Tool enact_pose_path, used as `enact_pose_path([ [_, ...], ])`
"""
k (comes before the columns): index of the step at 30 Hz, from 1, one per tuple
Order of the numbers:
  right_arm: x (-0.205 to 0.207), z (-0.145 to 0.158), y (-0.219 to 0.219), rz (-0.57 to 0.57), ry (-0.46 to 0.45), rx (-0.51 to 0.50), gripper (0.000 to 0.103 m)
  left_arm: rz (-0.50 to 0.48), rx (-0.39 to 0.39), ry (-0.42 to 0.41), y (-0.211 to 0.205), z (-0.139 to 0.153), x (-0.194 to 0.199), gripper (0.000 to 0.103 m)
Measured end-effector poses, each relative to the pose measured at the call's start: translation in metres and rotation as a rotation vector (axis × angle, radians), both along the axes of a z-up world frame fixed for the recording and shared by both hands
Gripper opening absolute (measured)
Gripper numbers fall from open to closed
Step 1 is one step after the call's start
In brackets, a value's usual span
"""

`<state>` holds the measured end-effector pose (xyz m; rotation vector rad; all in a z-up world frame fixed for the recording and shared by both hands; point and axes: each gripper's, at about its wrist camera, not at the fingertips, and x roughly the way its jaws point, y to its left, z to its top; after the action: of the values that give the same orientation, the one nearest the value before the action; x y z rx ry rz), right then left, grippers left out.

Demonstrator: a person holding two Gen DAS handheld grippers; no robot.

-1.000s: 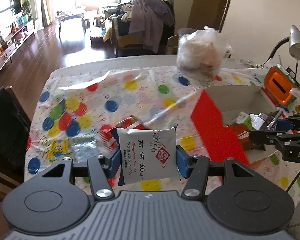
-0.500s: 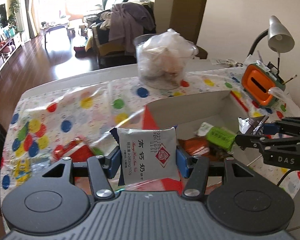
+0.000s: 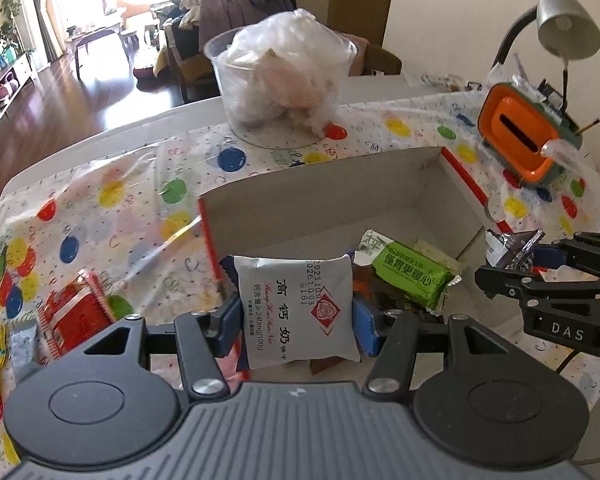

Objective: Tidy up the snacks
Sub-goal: 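Carry the white packet and M&M's pouch over the box with both tools, then open both tools to drop the packet and pouch into the box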

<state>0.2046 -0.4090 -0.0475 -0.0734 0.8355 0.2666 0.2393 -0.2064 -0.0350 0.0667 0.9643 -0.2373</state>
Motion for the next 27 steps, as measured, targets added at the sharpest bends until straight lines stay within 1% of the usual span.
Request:
enact_pose_path([
  [6, 0.020, -0.015, 0.002, 0.052, 0.045, -0.021, 0.041, -0.033, 0.062, 0.019, -0.029, -0.016, 0.022, 0.056],
  [11, 0.039, -0.024, 0.013, 0.106, 0.055, -0.049, 0.041, -0.058, 0.107, 0.017, -0.044, -0.025, 0.038, 0.056],
  [14, 0.051, -0.028, 0.018, 0.123, 0.067, -0.050, 0.041, -0.063, 0.116, 0.052, -0.049, -0.032, 0.051, 0.056],
  [16, 0.056, -0.031, 0.021, 0.131, 0.070, -0.062, 0.041, -0.048, 0.122, 0.074, -0.050, -0.035, 0.058, 0.056],
  [22, 0.064, -0.041, 0.027, 0.191, 0.100, -0.091, 0.042, -0.040, 0.121, 0.182, -0.049, -0.048, 0.076, 0.057],
  [24, 0.065, -0.043, 0.027, 0.199, 0.110, -0.101, 0.042, -0.029, 0.137, 0.205, -0.050, -0.053, 0.080, 0.057],
  [27, 0.064, -0.046, 0.026, 0.208, 0.117, -0.105, 0.043, -0.035, 0.145, 0.218, -0.052, -0.056, 0.083, 0.057],
])
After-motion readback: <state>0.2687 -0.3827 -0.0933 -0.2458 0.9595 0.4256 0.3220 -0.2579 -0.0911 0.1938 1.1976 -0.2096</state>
